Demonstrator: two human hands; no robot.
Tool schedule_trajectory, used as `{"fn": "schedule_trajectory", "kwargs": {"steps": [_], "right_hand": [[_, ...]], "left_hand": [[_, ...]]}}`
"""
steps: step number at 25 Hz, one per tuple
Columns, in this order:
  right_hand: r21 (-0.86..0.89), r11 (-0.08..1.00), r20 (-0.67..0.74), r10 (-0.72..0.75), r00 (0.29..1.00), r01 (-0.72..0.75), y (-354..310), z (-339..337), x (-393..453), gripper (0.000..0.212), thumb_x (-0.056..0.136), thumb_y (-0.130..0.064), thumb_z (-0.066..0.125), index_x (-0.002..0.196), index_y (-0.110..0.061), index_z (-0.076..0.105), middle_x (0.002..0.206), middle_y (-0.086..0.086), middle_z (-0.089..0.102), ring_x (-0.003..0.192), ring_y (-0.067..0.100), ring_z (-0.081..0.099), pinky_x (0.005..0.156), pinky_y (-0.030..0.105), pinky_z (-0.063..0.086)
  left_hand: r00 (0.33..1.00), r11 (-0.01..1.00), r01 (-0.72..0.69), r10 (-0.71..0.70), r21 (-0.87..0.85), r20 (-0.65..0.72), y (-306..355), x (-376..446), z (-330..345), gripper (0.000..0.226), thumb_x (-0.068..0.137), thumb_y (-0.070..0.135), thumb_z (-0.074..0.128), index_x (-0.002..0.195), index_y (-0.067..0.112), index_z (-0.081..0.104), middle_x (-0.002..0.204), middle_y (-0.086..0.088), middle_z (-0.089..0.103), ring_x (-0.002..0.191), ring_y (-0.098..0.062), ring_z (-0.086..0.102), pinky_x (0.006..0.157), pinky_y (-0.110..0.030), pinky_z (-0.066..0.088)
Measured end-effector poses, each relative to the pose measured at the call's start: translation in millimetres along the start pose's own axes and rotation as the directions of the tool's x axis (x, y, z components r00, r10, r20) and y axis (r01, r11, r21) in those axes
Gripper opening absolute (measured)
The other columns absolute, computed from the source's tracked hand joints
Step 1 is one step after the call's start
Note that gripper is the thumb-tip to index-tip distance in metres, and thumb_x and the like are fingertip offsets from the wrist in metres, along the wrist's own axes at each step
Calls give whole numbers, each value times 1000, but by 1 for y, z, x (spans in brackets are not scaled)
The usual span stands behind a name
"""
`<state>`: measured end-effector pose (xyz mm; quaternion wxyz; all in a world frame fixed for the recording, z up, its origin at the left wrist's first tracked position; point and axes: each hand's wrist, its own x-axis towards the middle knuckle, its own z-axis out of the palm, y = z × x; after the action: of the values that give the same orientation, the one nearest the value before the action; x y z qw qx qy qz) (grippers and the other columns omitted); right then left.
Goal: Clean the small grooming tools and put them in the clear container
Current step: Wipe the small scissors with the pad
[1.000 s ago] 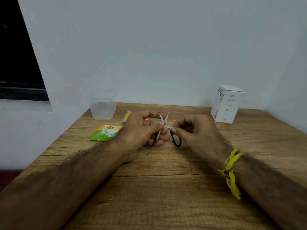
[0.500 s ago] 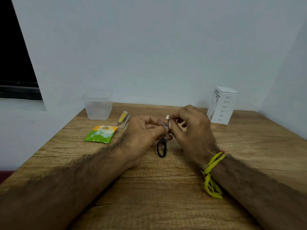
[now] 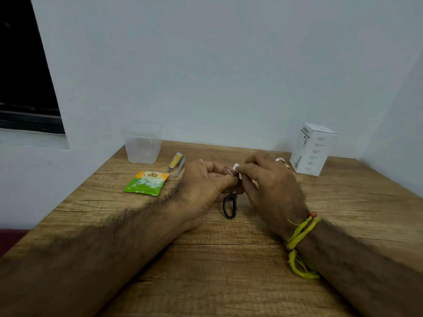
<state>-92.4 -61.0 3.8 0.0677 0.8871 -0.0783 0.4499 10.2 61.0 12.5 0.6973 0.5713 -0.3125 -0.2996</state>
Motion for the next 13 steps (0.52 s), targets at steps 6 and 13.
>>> {"fn": "schedule_trajectory", "kwargs": {"steps": [6, 13], "right_hand": [[-2, 1000, -8, 25, 1000, -25, 4, 1, 1, 8, 90, -13, 66, 88, -11, 74, 87, 2, 64, 80, 26, 60, 71, 36, 46], [20, 998, -26, 63, 998, -62, 5, 0, 1, 8, 90, -12, 68, 94, -12, 76, 88, 1, 65, 81, 23, 60, 71, 35, 46]], "left_hand": [[1000, 1000, -1, 0, 30, 23, -1, 1, 0, 11, 85, -3, 72, 94, 1, 68, 87, -15, 78, 80, -27, 77, 64, -28, 60], [999, 998, -24, 22, 56, 32, -1, 1, 2, 9, 87, -1, 72, 94, 3, 69, 87, -14, 78, 76, -27, 77, 52, -27, 58]]}}
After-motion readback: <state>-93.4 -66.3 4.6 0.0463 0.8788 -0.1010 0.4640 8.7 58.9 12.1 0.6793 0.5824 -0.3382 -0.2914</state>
